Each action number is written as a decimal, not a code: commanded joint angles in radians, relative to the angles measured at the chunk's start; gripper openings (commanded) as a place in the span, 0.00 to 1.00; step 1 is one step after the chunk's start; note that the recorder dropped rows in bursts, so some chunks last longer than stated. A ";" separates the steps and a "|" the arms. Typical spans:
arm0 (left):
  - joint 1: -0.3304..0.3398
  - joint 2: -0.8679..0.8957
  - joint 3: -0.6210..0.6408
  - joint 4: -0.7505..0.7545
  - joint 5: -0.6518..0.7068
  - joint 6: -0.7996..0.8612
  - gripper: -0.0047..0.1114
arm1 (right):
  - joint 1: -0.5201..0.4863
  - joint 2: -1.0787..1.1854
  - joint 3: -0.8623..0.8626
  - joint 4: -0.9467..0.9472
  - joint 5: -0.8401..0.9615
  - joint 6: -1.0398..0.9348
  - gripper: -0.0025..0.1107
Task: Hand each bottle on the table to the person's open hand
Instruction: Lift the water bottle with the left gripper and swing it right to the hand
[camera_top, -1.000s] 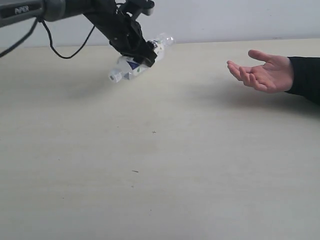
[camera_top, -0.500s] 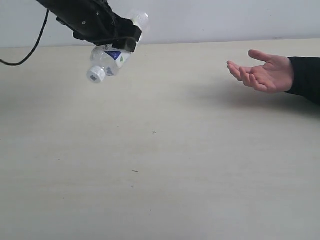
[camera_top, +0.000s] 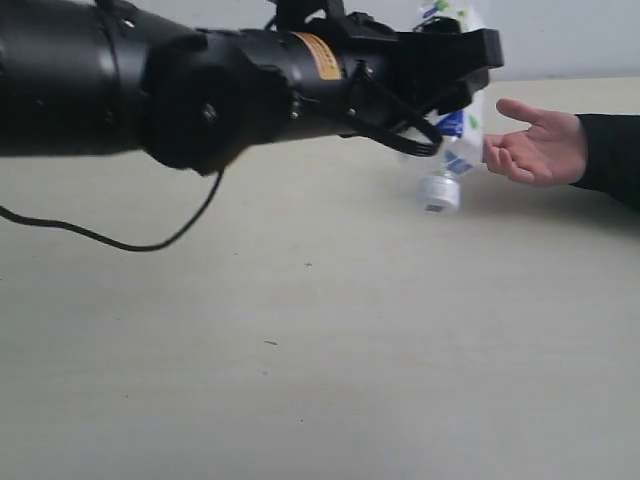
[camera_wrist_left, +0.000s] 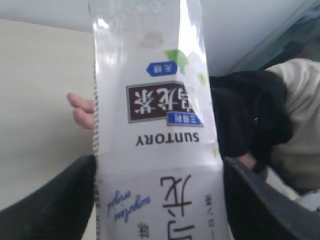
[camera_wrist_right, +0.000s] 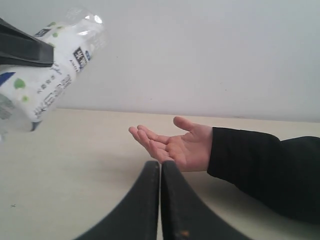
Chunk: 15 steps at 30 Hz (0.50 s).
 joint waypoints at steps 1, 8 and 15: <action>-0.064 0.088 0.004 -0.229 -0.270 0.041 0.04 | -0.004 -0.005 0.002 0.000 -0.003 0.000 0.04; -0.105 0.258 -0.153 -0.412 -0.300 0.201 0.04 | -0.004 -0.005 0.002 0.000 -0.003 0.000 0.04; -0.117 0.383 -0.294 -0.574 -0.373 0.194 0.04 | -0.004 -0.005 0.002 -0.002 -0.003 0.000 0.04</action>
